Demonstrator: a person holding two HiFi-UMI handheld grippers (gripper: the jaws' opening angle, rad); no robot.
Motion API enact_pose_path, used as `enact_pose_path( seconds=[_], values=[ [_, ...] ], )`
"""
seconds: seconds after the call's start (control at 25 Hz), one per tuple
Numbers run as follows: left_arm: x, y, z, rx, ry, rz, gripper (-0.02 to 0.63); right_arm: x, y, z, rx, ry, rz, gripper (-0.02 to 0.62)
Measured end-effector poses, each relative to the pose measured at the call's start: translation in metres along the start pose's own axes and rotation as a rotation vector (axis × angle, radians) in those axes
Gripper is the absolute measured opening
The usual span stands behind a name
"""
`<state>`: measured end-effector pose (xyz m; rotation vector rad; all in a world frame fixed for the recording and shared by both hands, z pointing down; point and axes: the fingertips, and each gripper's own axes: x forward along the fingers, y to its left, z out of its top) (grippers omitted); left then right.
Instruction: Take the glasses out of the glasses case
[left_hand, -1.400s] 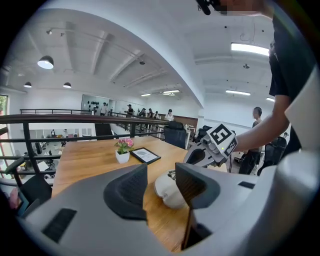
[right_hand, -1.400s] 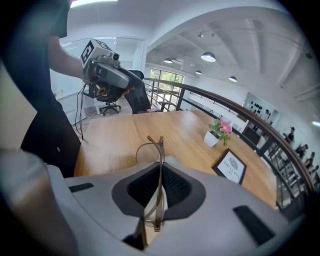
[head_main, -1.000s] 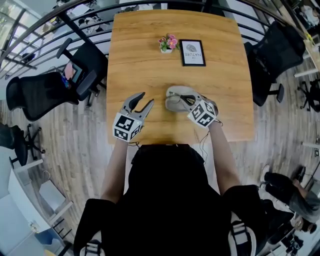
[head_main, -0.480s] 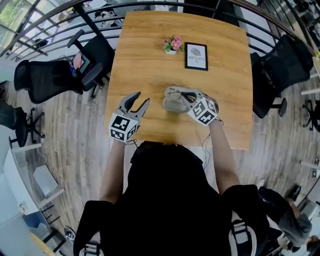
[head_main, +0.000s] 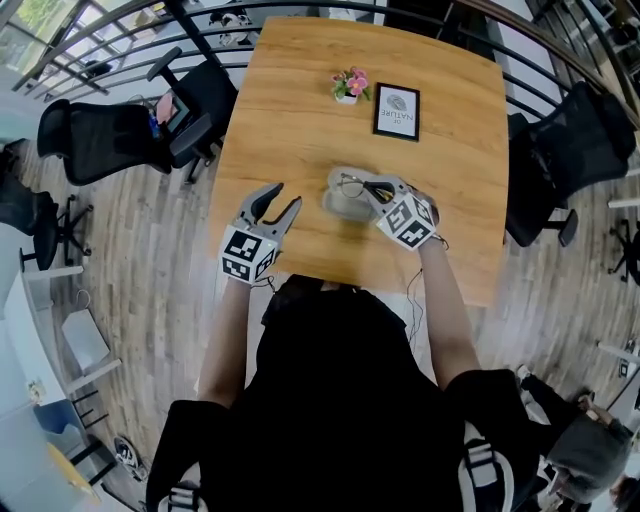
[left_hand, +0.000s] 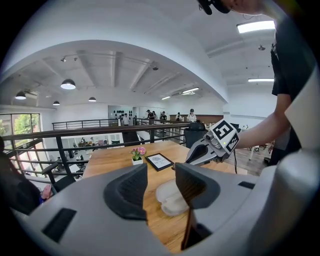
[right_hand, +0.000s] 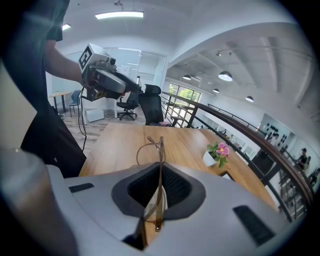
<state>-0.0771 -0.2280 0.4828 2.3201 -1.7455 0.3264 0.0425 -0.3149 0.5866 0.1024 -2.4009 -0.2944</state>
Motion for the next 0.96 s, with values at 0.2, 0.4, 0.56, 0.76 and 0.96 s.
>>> enact_pose_path(
  seconds=[0.2, 0.4, 0.56, 0.76, 0.96],
  values=[
    [-0.005, -0.013, -0.004, -0.003, 0.005, 0.016, 0.186, -0.004, 0.003, -0.006, 0.001, -0.008, 0.009, 0.023],
    [-0.011, -0.019, -0.007, -0.006, 0.006, 0.042, 0.186, -0.006, 0.006, -0.005, -0.004, -0.025, 0.019, 0.023],
    [-0.017, -0.021, -0.007, -0.009, -0.002, 0.062, 0.186, -0.007, 0.009, -0.006, -0.013, -0.028, 0.024, 0.023],
    [-0.02, -0.024, -0.007, -0.011, -0.003, 0.071, 0.187, -0.011, 0.009, -0.006, -0.018, -0.028, 0.023, 0.023],
    [-0.017, -0.027, -0.008, -0.012, -0.007, 0.065, 0.186, -0.011, 0.009, -0.007, -0.019, -0.026, 0.026, 0.023]
  ],
)
